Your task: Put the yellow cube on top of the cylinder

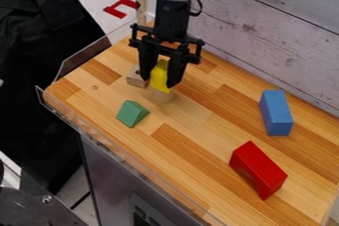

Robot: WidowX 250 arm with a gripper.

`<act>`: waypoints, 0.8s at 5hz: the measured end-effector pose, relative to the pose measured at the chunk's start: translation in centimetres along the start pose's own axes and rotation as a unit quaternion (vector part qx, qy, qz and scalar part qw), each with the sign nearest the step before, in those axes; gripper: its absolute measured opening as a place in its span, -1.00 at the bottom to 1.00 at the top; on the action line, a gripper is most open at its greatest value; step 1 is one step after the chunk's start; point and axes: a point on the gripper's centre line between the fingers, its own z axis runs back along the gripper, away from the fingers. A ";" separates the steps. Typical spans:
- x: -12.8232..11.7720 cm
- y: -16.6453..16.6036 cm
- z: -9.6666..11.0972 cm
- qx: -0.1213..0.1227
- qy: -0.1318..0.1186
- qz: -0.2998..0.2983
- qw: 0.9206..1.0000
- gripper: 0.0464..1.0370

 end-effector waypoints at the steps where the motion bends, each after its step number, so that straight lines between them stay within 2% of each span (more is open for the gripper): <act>1: 0.0 -0.1 0.0 -0.004 -0.001 -0.003 1.000 0.15; 2: 0.3 -0.1 -0.1 -0.009 0.001 -0.001 1.000 0.73; 3: 0.5 0.0 -0.1 -0.017 -0.004 0.011 1.000 0.93; 4: 0.3 0.1 0.0 -0.021 -0.007 0.023 0.999 0.93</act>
